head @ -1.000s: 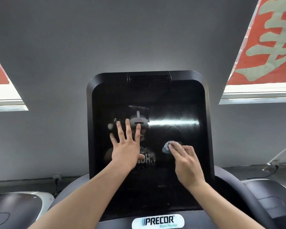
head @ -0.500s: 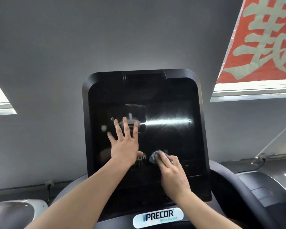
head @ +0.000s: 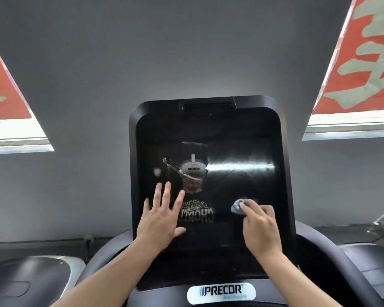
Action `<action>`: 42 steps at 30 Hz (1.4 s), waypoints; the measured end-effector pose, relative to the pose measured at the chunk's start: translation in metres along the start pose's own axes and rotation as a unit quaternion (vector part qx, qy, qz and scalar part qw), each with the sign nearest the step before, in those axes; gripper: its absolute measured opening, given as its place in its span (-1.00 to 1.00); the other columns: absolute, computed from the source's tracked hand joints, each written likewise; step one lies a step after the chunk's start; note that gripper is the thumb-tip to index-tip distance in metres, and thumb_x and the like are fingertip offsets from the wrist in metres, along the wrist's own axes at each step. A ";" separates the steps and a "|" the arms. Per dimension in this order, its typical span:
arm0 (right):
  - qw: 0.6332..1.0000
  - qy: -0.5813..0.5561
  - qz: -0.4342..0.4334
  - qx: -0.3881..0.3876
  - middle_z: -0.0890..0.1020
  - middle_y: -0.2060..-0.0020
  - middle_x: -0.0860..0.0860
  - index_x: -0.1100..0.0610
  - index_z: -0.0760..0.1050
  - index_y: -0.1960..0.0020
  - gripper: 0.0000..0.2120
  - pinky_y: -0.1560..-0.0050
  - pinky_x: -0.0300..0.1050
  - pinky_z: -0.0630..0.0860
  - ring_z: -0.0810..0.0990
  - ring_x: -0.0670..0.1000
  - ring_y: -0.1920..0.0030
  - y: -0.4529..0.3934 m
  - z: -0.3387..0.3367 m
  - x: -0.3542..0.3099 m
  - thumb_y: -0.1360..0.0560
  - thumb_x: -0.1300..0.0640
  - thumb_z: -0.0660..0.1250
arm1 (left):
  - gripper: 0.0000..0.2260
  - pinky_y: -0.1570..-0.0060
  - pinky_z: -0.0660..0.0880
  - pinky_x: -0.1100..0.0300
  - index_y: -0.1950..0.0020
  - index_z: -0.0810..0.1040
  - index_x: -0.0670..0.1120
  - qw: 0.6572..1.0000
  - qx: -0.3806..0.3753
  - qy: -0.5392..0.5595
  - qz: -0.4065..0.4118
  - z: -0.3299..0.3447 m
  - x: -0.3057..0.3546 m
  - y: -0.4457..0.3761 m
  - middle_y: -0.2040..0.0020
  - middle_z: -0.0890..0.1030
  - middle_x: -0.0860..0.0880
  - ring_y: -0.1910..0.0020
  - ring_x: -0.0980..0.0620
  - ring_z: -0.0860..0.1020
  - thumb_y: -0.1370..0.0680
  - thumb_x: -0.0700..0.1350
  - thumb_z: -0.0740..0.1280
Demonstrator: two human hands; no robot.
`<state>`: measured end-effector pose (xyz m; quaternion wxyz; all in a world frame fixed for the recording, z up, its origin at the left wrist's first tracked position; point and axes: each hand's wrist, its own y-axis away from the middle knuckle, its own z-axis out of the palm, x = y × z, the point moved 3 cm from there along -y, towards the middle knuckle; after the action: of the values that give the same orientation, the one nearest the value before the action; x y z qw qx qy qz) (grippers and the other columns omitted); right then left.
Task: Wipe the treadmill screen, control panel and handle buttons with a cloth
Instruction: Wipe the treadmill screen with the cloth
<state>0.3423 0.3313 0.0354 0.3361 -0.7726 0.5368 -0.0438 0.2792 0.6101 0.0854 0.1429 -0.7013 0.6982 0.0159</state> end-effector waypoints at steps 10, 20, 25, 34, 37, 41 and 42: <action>1.000 0.012 -0.009 -0.018 0.56 -0.21 0.11 0.26 0.61 -0.33 -0.56 -0.02 0.08 0.65 0.48 0.20 -0.05 0.004 -0.001 0.015 -0.45 0.39 0.43 | 0.05 -0.57 0.13 -0.34 -0.67 -0.35 0.06 0.999 -0.024 -0.015 -0.020 0.006 0.006 -0.003 -0.64 -0.37 -0.25 -0.63 -0.33 -0.36 -0.54 0.37 0.35; 0.999 0.032 0.032 -0.025 0.47 -0.08 0.18 0.38 0.52 -0.40 -0.38 0.09 0.12 0.67 0.44 0.23 0.00 0.032 0.010 0.004 -0.35 0.44 0.49 | 0.06 -0.57 0.07 -0.38 -0.66 -0.38 0.04 0.999 -0.033 0.005 -0.024 0.013 0.005 -0.005 -0.62 -0.44 -0.26 -0.59 -0.33 -0.44 -0.55 0.33 0.36; 0.987 0.033 -0.142 -0.070 0.55 -0.08 0.10 0.31 0.56 -0.37 -0.43 -0.04 -0.01 0.66 0.49 0.14 0.01 0.057 0.025 -0.035 -0.36 0.34 0.50 | 0.01 -0.58 0.02 -0.38 -0.64 -0.43 0.01 0.999 -0.047 0.009 -0.020 0.011 0.008 -0.004 -0.57 -0.52 -0.28 -0.56 -0.35 -0.50 -0.60 0.32 0.29; 0.996 -0.022 -0.039 -0.075 0.54 -0.14 0.05 0.31 0.54 -0.41 -0.41 -0.05 -0.04 0.66 0.49 0.11 -0.05 0.086 0.043 -0.075 -0.37 0.40 0.48 | 0.00 -0.56 0.03 -0.44 -0.63 -0.45 -0.04 0.999 -0.052 0.007 -0.001 0.014 0.005 -0.004 -0.56 -0.51 -0.35 -0.55 -0.43 -0.47 -0.63 0.29 0.27; 0.998 0.016 0.047 -0.034 0.57 -0.06 0.10 0.33 0.57 -0.36 -0.44 -0.03 0.03 0.66 0.49 0.11 0.01 0.077 0.026 -0.044 -0.36 0.44 0.50 | -0.01 -0.55 0.04 -0.45 -0.64 -0.43 -0.05 0.998 -0.056 0.009 0.004 0.014 0.006 -0.004 -0.56 -0.50 -0.36 -0.55 -0.44 -0.45 -0.63 0.28 0.28; 0.996 0.018 0.080 -0.020 0.55 -0.08 0.16 0.40 0.52 -0.36 -0.47 -0.13 0.06 0.53 0.48 0.18 -0.01 0.087 0.043 -0.070 -0.38 0.46 0.34 | 0.00 -0.54 0.04 -0.47 -0.65 -0.42 -0.06 0.999 -0.052 0.008 0.003 0.016 0.006 -0.006 -0.55 -0.51 -0.36 -0.56 -0.45 -0.45 -0.63 0.27 0.29; 0.998 -0.007 0.035 -0.053 0.54 -0.12 0.13 0.38 0.50 -0.40 -0.42 -0.14 0.01 0.53 0.49 0.18 -0.02 0.093 0.053 -0.086 -0.37 0.43 0.34 | 0.00 -0.54 0.03 -0.47 -0.65 -0.42 -0.05 0.999 -0.051 0.010 0.001 0.018 0.006 -0.005 -0.55 -0.52 -0.36 -0.56 -0.45 -0.44 -0.62 0.28 0.29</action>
<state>0.2548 0.4115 -0.0328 0.2994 -0.7704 0.5629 0.0020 0.2878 0.6082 0.0682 0.0998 -0.7068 0.6989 0.0451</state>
